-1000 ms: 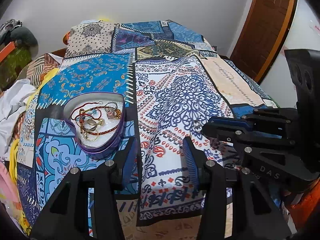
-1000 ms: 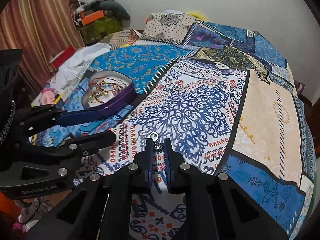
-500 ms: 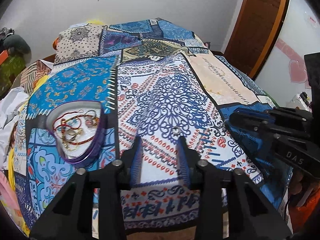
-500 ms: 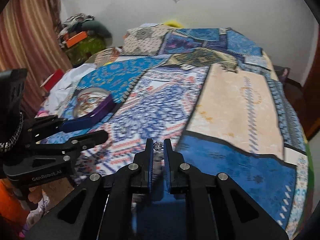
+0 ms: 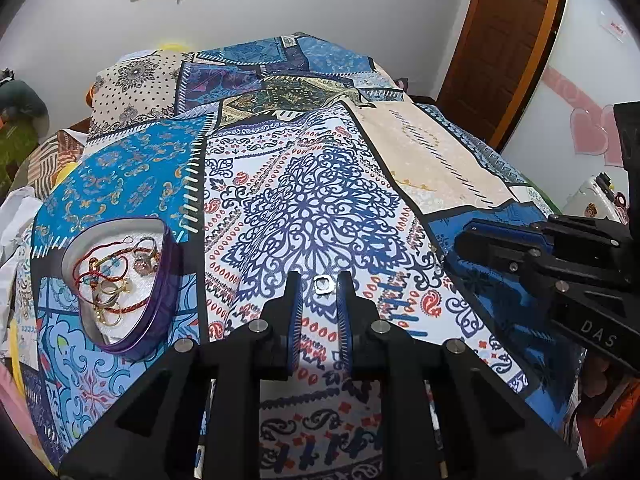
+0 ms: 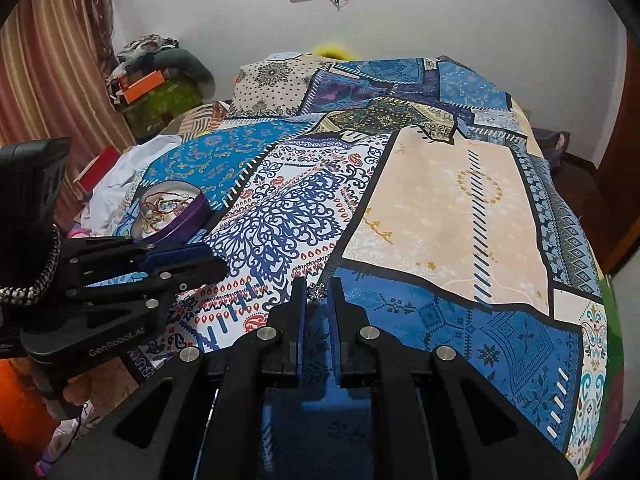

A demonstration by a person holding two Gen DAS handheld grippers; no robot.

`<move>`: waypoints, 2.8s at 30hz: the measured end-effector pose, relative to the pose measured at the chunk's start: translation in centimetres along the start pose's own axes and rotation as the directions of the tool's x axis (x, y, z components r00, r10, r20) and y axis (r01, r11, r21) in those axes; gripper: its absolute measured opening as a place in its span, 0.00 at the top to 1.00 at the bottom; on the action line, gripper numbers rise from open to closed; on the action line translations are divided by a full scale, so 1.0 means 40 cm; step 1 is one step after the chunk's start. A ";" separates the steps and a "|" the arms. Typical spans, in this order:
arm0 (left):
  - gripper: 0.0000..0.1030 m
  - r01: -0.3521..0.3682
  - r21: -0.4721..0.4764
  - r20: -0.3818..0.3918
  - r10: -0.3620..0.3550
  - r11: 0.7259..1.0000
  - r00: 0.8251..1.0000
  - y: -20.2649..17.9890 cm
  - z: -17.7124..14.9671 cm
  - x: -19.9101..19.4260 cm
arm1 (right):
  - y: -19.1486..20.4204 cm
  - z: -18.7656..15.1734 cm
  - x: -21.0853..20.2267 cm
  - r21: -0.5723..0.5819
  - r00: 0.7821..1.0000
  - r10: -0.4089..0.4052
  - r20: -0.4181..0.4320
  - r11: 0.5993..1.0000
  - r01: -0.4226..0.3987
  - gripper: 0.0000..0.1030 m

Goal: Organize jewelry

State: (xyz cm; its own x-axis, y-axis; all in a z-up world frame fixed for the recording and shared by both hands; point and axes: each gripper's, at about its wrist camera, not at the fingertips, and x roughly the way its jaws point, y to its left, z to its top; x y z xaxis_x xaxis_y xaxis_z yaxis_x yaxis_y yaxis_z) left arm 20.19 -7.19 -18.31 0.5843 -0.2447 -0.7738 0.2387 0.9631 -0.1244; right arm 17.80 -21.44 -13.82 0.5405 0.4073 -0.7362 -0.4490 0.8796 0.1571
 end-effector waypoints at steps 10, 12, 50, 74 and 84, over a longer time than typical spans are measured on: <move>0.93 0.002 0.000 0.022 -0.002 1.000 1.000 -0.006 -0.002 -0.007 | 0.003 0.000 -0.004 -0.002 1.000 -0.002 0.001 1.000 0.002 0.91; 0.93 0.004 -0.005 0.030 -0.004 1.000 1.000 -0.004 -0.003 -0.018 | 0.008 0.005 -0.011 -0.006 1.000 -0.004 0.008 1.000 0.004 0.91; 0.93 -0.119 -0.220 0.236 0.171 0.968 0.957 0.288 -0.028 -0.256 | 0.337 0.195 0.008 -0.207 0.983 0.120 0.141 0.974 -0.090 0.91; 0.93 -0.072 -0.224 0.099 0.096 0.972 0.990 0.302 -0.076 -0.136 | 0.341 0.184 0.201 -0.092 0.962 0.242 -0.129 0.963 -0.254 0.83; 0.93 -0.117 -0.257 0.172 0.164 0.959 0.971 0.304 -0.042 -0.252 | 0.335 0.210 0.077 -0.117 0.982 0.190 0.008 0.975 -0.187 0.80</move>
State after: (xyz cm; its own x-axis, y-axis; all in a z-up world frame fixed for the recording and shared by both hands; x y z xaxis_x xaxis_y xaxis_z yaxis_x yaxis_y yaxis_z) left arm 15.92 7.17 -13.07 0.7399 -0.0990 -0.6654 -0.0385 0.9813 -0.1888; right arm 19.43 -6.34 -8.44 0.4513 0.5687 -0.6876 -0.6226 0.7528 0.2140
